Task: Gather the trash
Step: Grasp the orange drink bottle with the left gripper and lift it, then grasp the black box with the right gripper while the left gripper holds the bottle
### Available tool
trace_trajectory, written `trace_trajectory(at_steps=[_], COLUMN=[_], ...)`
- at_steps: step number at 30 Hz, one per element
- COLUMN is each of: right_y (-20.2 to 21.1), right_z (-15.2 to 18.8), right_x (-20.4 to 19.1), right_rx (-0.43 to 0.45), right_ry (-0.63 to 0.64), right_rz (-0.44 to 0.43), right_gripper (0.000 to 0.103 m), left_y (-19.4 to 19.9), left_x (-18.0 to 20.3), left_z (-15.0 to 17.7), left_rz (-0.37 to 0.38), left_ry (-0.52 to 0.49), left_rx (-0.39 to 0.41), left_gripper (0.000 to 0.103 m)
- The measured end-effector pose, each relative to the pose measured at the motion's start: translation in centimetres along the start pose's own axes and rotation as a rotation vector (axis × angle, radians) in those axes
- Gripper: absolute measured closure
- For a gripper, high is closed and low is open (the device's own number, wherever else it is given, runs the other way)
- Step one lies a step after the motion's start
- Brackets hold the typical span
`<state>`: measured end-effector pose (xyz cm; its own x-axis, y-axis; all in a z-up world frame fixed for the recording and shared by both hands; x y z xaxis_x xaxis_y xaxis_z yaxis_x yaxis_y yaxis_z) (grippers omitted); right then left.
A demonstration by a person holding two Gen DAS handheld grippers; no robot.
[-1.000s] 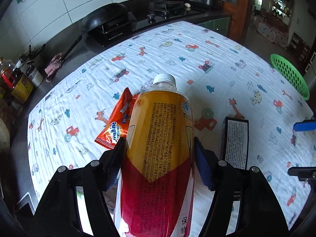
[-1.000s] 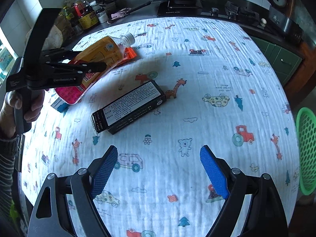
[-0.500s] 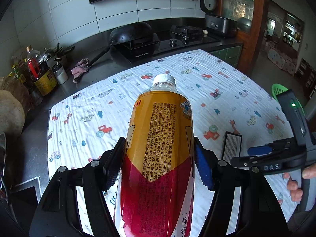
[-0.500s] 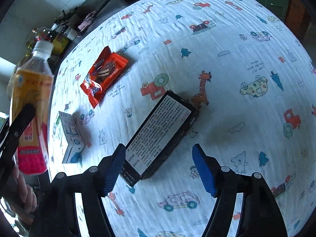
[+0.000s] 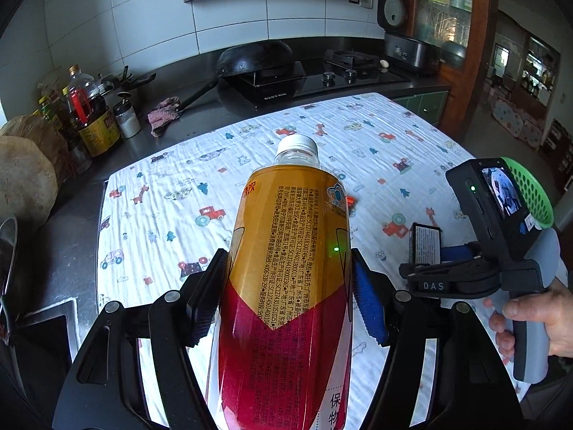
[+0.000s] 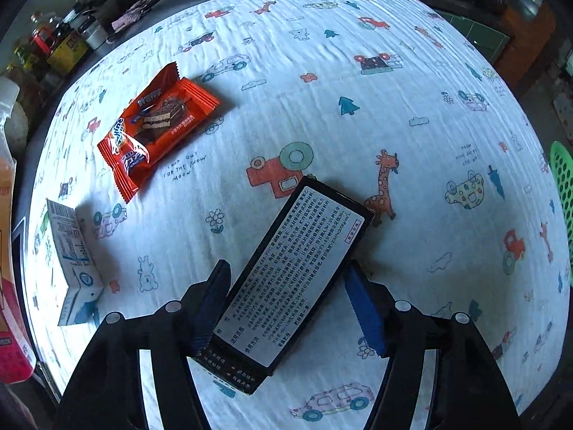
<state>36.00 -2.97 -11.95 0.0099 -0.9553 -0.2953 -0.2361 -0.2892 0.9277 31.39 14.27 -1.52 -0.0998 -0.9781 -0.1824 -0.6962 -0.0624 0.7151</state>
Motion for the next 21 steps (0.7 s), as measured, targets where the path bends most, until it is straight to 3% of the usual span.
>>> trace_trajectory(at_steps=[4,11,21], right_y=[0.6,3.6,9.3], right_z=[0.7,2.6,5.5], right_x=[0.4,2.6,10.2], right_rx=[-0.002,0.041,0.101], right_ry=[0.035,0.114,0.100], right_rz=[-0.026,-0.064,-0.121], right_gripper=[0.051,0.054,0.054], left_y=[0.5,1.1,2.2], left_x=[0.6,2.7,7.8], left_z=[0.1,0.1,-0.4], left_rz=[0.004,0.030,0.118], left_ry=[-0.006,-0.024,-0.035], left_rx=[0.006,0.009,0.020], left_gripper=[0.037,0.037,0.037])
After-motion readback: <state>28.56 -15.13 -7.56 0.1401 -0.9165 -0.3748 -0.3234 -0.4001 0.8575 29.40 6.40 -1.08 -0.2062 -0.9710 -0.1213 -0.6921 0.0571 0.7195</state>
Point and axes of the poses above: each gripper's, at about its wrist camera, not at the fingertips, and y roughly against the way its jaws point, x to its right, z to its underside, the point moved 4 cm from there along -y, roughly the way its jaws point, and after that the axes turned 13 degrees about -z, right-handed, at the moved point
